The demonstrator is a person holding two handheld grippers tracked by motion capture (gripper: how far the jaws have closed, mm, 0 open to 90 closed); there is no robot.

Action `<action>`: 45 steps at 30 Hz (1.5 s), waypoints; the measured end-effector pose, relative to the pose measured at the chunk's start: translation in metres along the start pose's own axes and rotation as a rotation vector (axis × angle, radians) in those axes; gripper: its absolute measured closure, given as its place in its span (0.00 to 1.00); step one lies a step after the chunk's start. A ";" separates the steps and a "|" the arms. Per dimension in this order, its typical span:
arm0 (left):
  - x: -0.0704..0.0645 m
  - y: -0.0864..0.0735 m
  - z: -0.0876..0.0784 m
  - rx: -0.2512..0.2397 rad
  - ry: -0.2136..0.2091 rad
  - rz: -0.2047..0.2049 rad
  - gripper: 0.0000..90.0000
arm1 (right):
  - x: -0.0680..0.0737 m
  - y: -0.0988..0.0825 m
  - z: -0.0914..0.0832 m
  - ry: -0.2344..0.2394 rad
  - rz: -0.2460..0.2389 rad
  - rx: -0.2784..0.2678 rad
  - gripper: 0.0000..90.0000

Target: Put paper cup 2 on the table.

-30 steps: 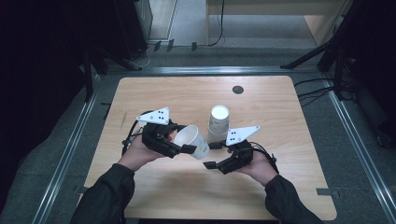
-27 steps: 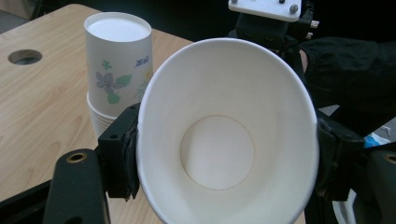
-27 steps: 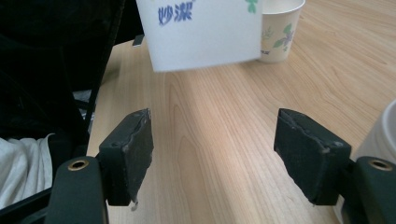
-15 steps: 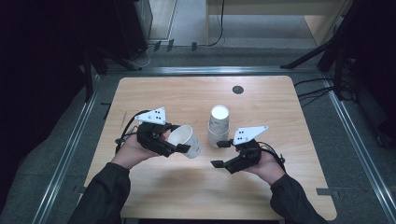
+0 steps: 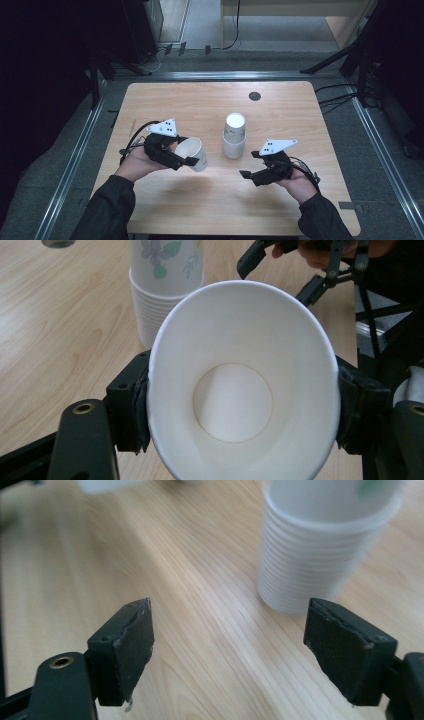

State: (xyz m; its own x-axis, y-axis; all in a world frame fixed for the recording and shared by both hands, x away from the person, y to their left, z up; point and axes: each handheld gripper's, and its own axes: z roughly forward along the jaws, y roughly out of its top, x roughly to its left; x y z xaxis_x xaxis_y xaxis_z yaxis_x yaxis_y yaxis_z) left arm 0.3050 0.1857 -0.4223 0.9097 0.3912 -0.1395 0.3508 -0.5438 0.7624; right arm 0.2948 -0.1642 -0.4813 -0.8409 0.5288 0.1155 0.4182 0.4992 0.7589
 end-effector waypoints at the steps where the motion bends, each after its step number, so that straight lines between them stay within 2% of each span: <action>1: 0.001 -0.001 0.000 0.006 0.004 0.002 0.29 | -0.001 -0.001 -0.001 -0.011 0.011 -0.004 0.24; 7: 0.005 -0.010 -0.002 0.038 0.032 0.000 0.29 | -0.004 -0.003 -0.004 -0.029 0.012 -0.018 0.24; 11: 0.008 -0.020 -0.004 0.075 0.057 0.005 0.29 | -0.004 -0.003 -0.002 -0.041 -0.024 0.004 0.23; 13: 0.009 -0.024 -0.006 0.083 0.069 0.003 0.29 | -0.005 -0.003 -0.001 -0.043 -0.018 0.014 0.23; 16: 0.011 -0.031 -0.010 0.085 0.078 -0.004 0.29 | -0.008 -0.003 -0.001 -0.029 0.032 0.017 0.23; 19: 0.014 -0.037 -0.015 0.091 0.087 -0.014 0.29 | -0.011 -0.003 -0.002 -0.039 0.040 0.009 0.23; 23: 0.018 -0.047 -0.022 0.102 0.103 -0.030 0.29 | -0.013 -0.002 -0.004 -0.046 0.038 0.003 0.23; 27: 0.023 -0.055 -0.027 0.119 0.097 -0.050 0.28 | -0.014 -0.003 -0.003 -0.046 0.037 0.005 0.23; 35: 0.034 -0.068 -0.028 0.185 0.156 -0.070 0.28 | -0.017 -0.004 -0.004 -0.051 0.040 0.008 0.23; 45: 0.048 -0.080 -0.031 0.210 0.221 -0.091 0.28 | -0.018 -0.004 -0.002 -0.050 0.041 0.013 0.23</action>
State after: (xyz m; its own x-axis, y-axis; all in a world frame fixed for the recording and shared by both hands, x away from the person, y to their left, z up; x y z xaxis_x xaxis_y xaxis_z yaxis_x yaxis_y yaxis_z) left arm 0.3136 0.2712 -0.4702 0.8101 0.5848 -0.0426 0.4875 -0.6315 0.6029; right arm 0.3073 -0.1767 -0.4853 -0.8052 0.5820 0.1141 0.4564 0.4853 0.7458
